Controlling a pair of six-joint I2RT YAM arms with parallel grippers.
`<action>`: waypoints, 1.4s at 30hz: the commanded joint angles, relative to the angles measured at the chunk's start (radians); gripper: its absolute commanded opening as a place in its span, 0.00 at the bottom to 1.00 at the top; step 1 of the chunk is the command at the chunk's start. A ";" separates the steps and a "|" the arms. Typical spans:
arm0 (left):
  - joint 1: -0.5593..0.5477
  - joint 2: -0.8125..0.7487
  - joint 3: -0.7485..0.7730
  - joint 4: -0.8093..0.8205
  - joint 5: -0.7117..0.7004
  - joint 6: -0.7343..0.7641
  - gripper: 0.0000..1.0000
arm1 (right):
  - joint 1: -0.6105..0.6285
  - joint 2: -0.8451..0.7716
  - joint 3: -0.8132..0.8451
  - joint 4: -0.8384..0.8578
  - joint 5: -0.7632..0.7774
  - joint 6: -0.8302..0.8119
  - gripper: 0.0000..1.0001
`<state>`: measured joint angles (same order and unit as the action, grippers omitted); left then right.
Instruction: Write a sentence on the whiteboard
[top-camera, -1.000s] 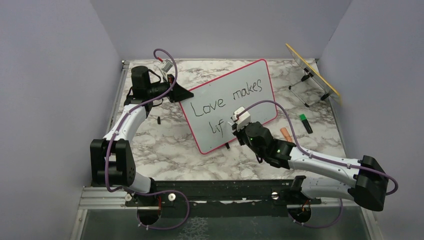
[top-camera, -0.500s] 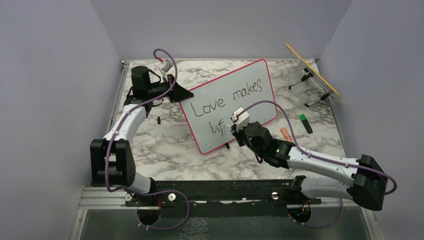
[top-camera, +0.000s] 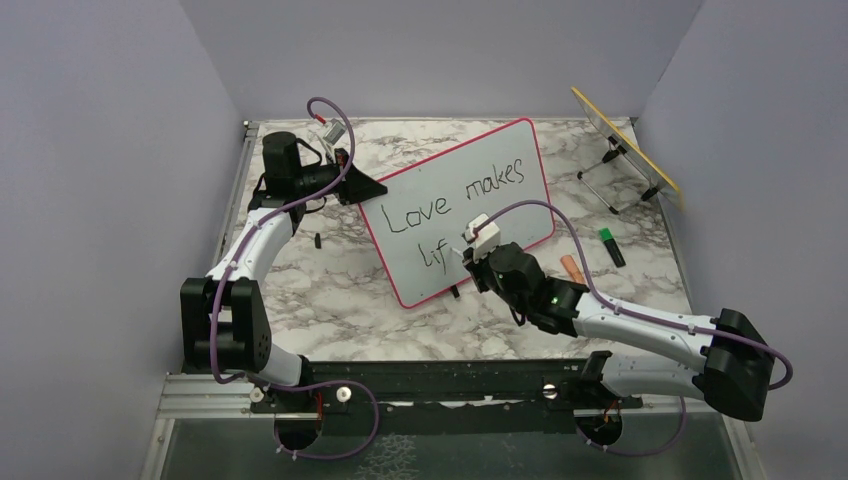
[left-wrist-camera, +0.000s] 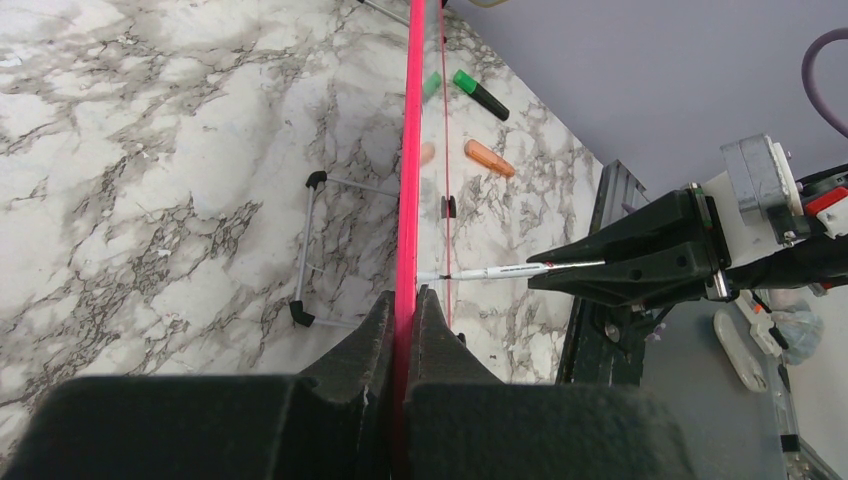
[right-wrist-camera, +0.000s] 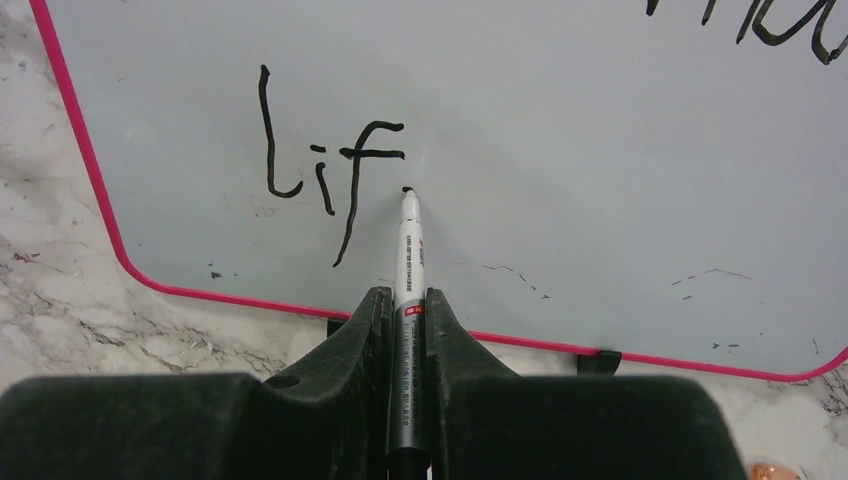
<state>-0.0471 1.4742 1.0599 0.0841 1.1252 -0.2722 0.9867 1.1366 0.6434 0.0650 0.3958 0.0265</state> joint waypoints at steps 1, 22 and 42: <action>-0.003 0.046 -0.020 -0.083 -0.096 0.066 0.00 | -0.018 -0.010 -0.013 -0.008 0.051 0.000 0.01; -0.002 0.049 -0.018 -0.083 -0.095 0.067 0.00 | -0.036 -0.001 0.008 0.036 0.071 -0.003 0.01; -0.003 0.047 -0.018 -0.083 -0.093 0.067 0.00 | -0.036 0.023 0.024 0.087 -0.019 -0.005 0.01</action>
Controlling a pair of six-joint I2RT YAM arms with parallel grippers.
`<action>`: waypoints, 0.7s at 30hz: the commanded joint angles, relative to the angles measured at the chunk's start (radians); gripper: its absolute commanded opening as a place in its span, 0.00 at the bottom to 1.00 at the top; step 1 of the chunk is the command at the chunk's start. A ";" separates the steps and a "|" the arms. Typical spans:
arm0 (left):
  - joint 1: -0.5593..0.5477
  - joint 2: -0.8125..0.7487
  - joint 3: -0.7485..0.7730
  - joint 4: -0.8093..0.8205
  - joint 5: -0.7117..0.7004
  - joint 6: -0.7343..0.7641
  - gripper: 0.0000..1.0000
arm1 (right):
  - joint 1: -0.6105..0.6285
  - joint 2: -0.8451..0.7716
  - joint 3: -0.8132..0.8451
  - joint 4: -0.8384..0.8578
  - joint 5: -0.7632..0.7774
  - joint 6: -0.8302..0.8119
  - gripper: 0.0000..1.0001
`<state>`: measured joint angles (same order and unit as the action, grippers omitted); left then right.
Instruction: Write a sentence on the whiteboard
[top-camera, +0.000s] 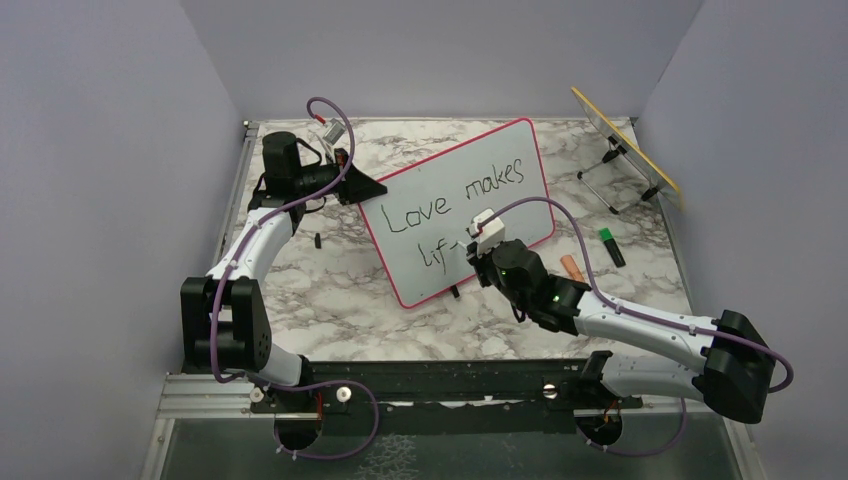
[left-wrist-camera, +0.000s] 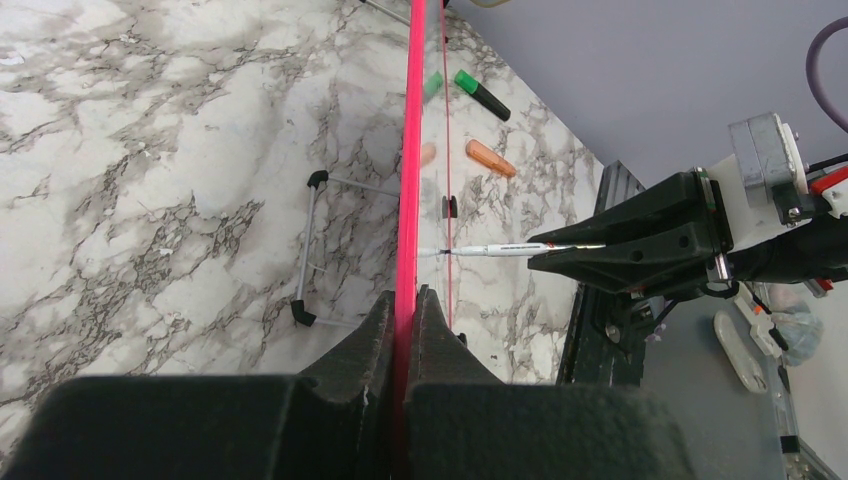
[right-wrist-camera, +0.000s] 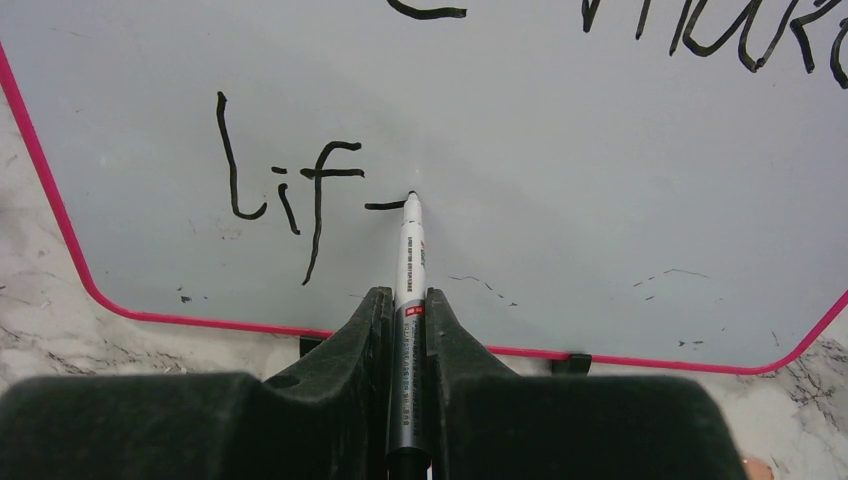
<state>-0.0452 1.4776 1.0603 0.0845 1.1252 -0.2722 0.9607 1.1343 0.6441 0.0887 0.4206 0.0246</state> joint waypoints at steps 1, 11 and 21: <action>-0.004 0.043 -0.019 -0.083 -0.093 0.066 0.00 | -0.010 0.023 0.022 0.067 -0.046 -0.003 0.01; -0.005 0.043 -0.019 -0.083 -0.092 0.066 0.00 | -0.010 0.013 0.018 0.080 -0.053 0.001 0.01; -0.004 0.043 -0.019 -0.083 -0.093 0.067 0.00 | -0.010 0.017 0.028 0.044 -0.079 -0.008 0.01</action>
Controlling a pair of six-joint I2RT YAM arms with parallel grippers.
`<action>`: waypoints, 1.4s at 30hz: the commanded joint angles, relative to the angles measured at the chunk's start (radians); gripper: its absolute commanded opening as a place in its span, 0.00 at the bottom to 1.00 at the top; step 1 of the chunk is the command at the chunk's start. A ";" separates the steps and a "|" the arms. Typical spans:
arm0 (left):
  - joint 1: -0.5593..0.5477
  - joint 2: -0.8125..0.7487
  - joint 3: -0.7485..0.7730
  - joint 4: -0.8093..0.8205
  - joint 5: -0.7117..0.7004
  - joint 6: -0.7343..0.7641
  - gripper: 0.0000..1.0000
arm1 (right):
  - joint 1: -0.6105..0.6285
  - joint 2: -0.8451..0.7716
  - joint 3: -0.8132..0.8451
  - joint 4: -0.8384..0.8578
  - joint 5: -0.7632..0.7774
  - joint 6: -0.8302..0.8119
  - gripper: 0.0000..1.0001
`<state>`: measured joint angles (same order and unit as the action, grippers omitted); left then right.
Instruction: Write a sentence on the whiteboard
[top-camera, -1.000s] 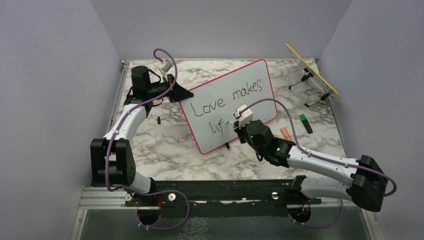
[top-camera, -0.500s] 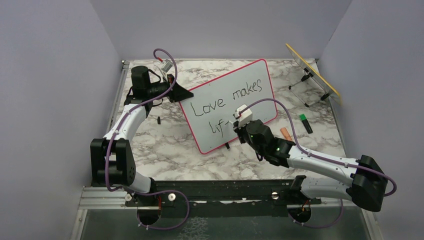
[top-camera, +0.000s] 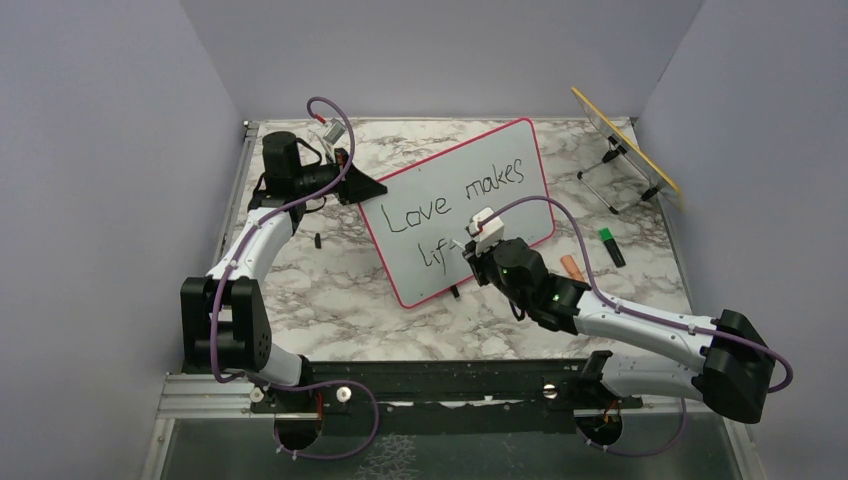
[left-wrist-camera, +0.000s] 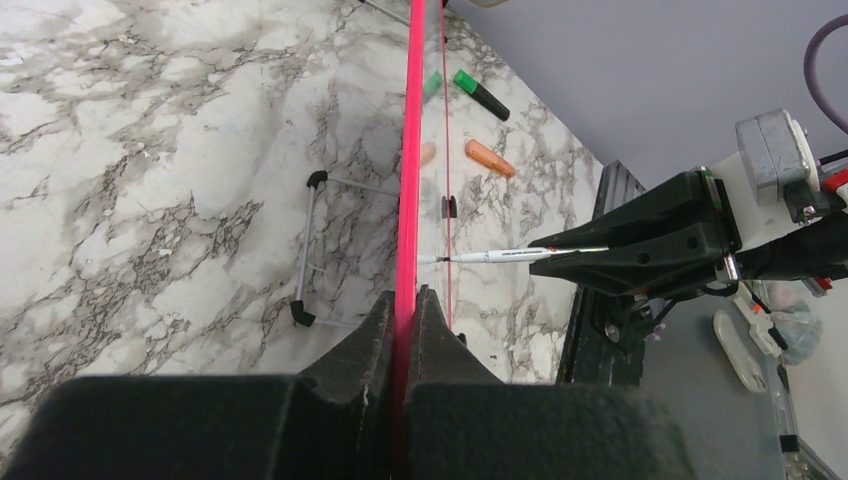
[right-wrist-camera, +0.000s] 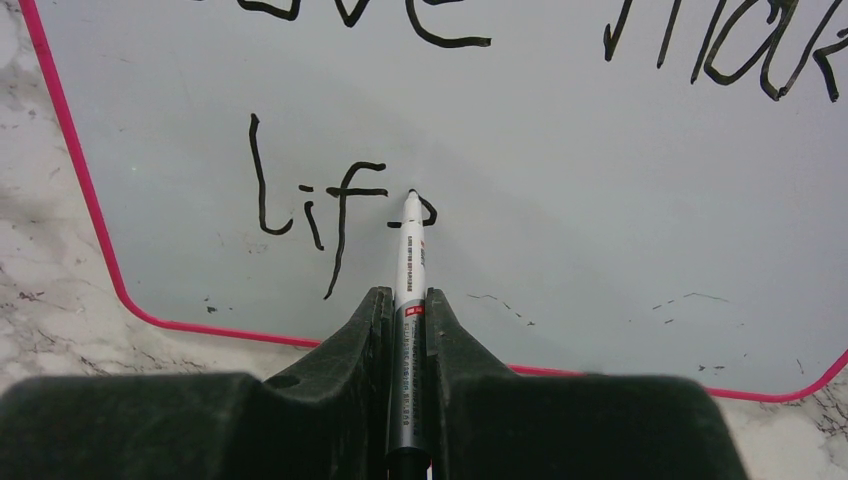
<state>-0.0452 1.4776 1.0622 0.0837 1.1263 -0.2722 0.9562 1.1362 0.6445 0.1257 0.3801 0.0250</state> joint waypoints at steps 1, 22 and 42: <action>-0.005 0.043 -0.021 -0.082 -0.094 0.066 0.00 | -0.005 0.012 0.028 0.000 -0.043 -0.008 0.01; -0.004 0.044 -0.021 -0.082 -0.094 0.066 0.00 | -0.005 -0.010 0.016 -0.124 -0.064 -0.016 0.01; -0.003 0.043 -0.021 -0.082 -0.094 0.066 0.00 | -0.005 -0.023 -0.001 -0.135 0.063 -0.016 0.01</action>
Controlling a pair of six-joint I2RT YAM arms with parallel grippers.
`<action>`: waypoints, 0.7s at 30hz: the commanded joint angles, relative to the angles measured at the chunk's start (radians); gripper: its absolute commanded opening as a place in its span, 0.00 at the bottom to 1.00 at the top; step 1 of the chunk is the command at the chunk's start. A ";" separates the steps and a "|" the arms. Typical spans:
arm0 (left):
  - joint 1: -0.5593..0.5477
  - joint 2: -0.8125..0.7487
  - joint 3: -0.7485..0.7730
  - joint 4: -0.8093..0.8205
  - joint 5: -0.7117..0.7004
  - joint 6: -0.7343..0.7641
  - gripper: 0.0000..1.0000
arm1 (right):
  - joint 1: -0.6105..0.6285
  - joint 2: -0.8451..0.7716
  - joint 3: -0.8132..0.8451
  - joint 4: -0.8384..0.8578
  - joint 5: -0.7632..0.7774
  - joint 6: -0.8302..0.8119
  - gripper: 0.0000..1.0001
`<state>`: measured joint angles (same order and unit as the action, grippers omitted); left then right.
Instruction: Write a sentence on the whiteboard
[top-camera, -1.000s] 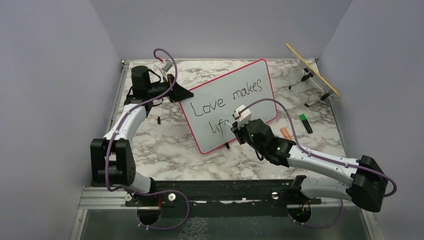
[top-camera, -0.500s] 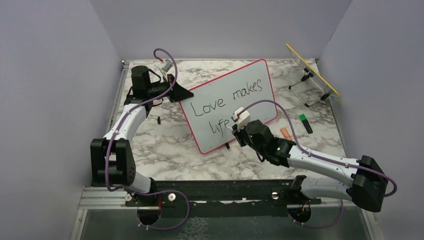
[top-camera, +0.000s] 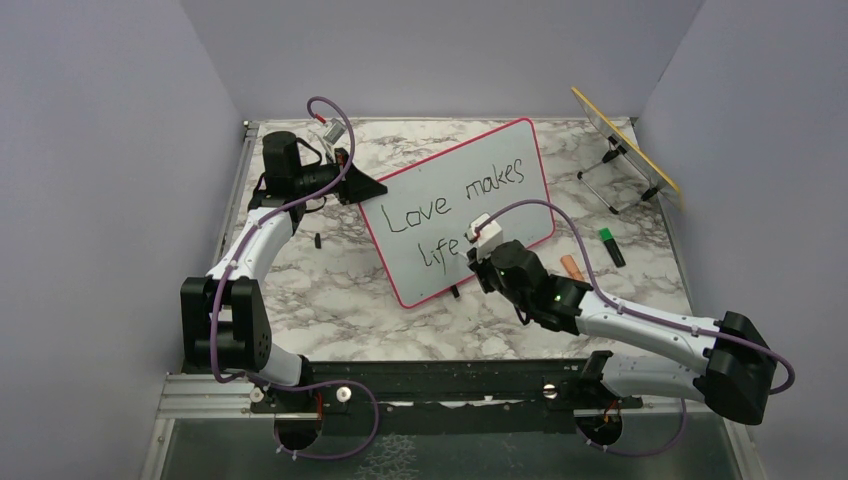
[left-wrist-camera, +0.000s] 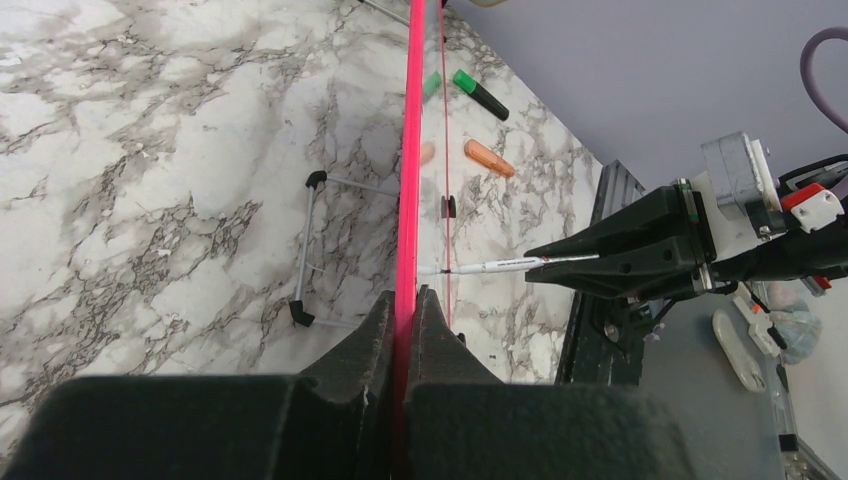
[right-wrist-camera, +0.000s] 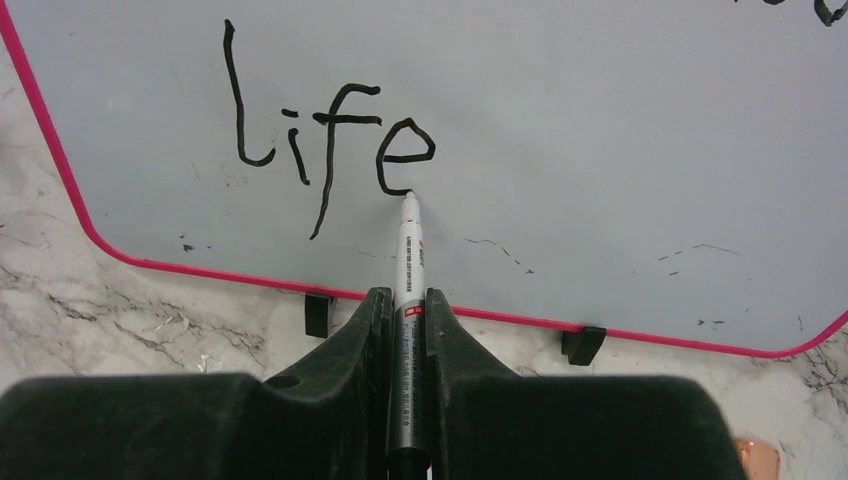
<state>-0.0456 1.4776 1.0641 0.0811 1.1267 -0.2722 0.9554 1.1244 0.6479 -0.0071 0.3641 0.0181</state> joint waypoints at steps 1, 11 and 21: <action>-0.003 0.041 -0.023 -0.080 -0.094 0.067 0.00 | -0.004 -0.011 -0.004 -0.001 0.081 -0.009 0.01; -0.003 0.039 -0.023 -0.080 -0.094 0.065 0.00 | -0.009 -0.065 -0.022 0.037 0.079 -0.009 0.01; -0.001 0.038 -0.023 -0.080 -0.094 0.067 0.00 | -0.097 -0.139 -0.033 0.028 0.078 -0.047 0.01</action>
<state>-0.0460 1.4776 1.0641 0.0811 1.1271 -0.2722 0.8970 1.0157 0.6312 0.0017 0.4156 -0.0090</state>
